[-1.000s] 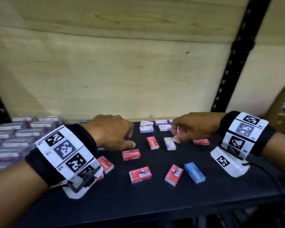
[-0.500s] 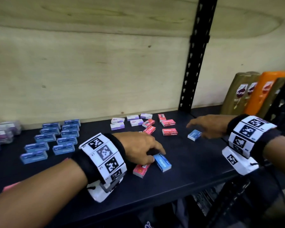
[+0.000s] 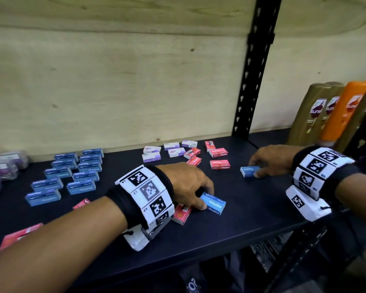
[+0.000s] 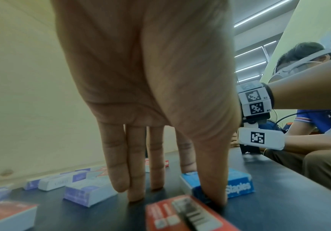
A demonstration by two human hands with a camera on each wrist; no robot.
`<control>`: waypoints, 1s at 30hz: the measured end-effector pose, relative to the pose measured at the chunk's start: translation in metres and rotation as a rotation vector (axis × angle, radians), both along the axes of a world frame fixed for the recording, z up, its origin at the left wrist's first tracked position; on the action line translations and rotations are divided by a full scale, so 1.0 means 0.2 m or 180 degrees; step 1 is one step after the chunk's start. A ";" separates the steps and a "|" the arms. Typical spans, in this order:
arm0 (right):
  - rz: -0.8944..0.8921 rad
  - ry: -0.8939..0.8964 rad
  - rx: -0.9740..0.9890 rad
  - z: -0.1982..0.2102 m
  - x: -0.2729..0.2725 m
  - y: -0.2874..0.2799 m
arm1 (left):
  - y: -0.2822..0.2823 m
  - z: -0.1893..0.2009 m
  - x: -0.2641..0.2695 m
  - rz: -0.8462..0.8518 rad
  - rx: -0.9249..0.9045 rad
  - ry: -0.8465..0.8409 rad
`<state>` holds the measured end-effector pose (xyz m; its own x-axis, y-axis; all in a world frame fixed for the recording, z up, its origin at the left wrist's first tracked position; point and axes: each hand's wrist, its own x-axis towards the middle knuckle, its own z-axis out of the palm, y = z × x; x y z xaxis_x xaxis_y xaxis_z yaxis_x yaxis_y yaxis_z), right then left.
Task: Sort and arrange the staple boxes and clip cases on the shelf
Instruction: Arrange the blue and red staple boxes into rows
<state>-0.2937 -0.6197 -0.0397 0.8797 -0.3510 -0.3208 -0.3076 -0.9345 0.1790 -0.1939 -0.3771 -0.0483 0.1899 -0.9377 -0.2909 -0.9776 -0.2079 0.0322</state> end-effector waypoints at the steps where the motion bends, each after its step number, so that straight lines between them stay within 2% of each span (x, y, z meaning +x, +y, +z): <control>1: -0.0049 -0.0023 0.0047 0.00 0.00 -0.01 | -0.01 0.00 0.00 0.0024 -0.0005 -0.0009; 9: -0.0055 -0.0166 0.0173 -0.03 0.01 -0.02 | -0.02 0.01 0.01 0.0213 -0.0140 0.0236; 15: 0.0089 -0.0291 0.0530 0.04 0.01 -0.01 | -0.02 -0.01 0.02 0.0183 -0.0319 0.0281; 19: 0.0180 -0.0466 0.0465 0.06 0.04 0.01 | -0.02 0.00 0.03 0.0212 -0.0312 0.0300; 30: 0.0571 -0.0515 0.0702 -0.05 0.18 0.15 | -0.01 -0.01 0.05 0.0228 -0.0340 0.0310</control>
